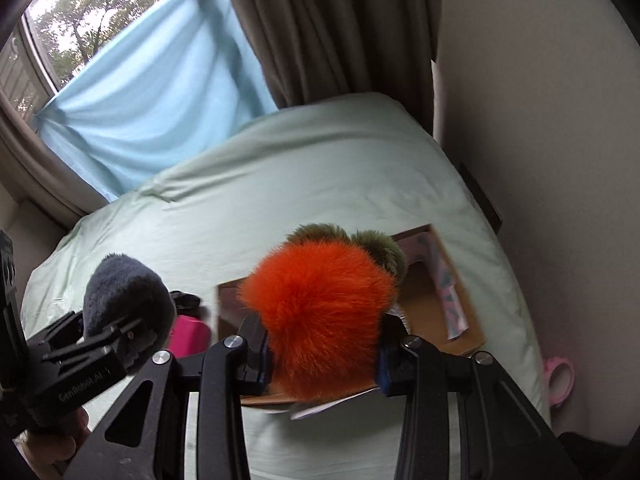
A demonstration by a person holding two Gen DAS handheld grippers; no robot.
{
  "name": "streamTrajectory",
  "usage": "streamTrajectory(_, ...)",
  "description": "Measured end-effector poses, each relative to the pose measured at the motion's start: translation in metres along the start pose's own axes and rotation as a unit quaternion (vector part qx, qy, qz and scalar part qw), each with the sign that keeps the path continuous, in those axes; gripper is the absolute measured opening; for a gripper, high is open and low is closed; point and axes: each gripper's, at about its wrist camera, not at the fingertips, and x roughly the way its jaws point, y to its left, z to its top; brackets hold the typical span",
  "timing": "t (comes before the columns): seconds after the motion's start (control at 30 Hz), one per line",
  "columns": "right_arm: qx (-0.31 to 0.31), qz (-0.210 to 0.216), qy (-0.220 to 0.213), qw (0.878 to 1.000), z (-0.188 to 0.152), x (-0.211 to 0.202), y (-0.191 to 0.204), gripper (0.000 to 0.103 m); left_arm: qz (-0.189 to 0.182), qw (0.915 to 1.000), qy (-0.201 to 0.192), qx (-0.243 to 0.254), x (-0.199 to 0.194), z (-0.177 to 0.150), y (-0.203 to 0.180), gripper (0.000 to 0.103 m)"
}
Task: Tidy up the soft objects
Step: 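Carry the grey sock and orange pompom over the cardboard box with both tools, then open both tools to drop the sock and pompom into the box, then withdraw both tools from the box toward the wipes pack and pouch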
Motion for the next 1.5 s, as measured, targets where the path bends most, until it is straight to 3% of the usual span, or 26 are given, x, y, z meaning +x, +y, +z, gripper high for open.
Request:
streamTrajectory(0.2, -0.010, -0.008, 0.043, 0.999, 0.016, 0.047, -0.036, 0.035, 0.000, 0.9977, 0.059, -0.034, 0.064, 0.003, -0.026, 0.060)
streamTrajectory(0.43, -0.015, -0.006, 0.113, 0.993, 0.021, 0.100, -0.053, 0.035, 0.003, 0.9885, 0.138, -0.062, 0.126, -0.016, -0.036, 0.060)
streamTrajectory(0.6, -0.005, -0.002, 0.166, 0.986, 0.017, 0.131, -0.064, 0.035, 0.012, 0.9830, 0.172, -0.064, 0.150, -0.027, -0.037, 0.060)
streamTrajectory(0.77, 0.002, -0.001, 0.194, 0.981, 0.013, 0.144, -0.071, 0.035, 0.021, 0.9817, 0.180, -0.059, 0.154, -0.027, -0.037, 0.061)
streamTrajectory(0.83, 0.007, 0.000, 0.208, 0.978, 0.013, 0.151, -0.072, 0.042, 0.027, 0.9828, 0.175, -0.053, 0.151, -0.023, -0.039, 0.074)
streamTrajectory(0.87, 0.010, -0.001, 0.217, 0.976, 0.012, 0.153, -0.073, 0.055, 0.026, 0.9826, 0.178, -0.048, 0.151, -0.022, -0.042, 0.092)
streamTrajectory(0.9, 0.014, -0.007, 0.222, 0.975, 0.011, 0.155, -0.074, 0.067, 0.025, 0.9821, 0.182, -0.042, 0.152, -0.020, -0.043, 0.101)
streamTrajectory(0.93, 0.018, -0.011, 0.220, 0.975, 0.011, 0.155, -0.075, 0.095, 0.026, 0.9822, 0.183, -0.031, 0.151, -0.019, -0.045, 0.103)
streamTrajectory(0.97, 0.022, -0.011, 0.214, 0.976, 0.011, 0.154, -0.076, 0.103, 0.030, 0.9821, 0.185, -0.022, 0.151, -0.017, -0.048, 0.103)
streamTrajectory(1.07, 0.019, -0.009, 0.214, 0.977, 0.010, 0.149, -0.078, 0.103, 0.038, 0.9818, 0.186, 0.003, 0.147, -0.019, -0.049, 0.103)
streamTrajectory(1.5, 0.017, -0.001, 0.199, 0.980, 0.002, 0.113, -0.078, 0.103, 0.005, 0.9869, 0.161, -0.005, 0.115, -0.017, -0.054, 0.103)
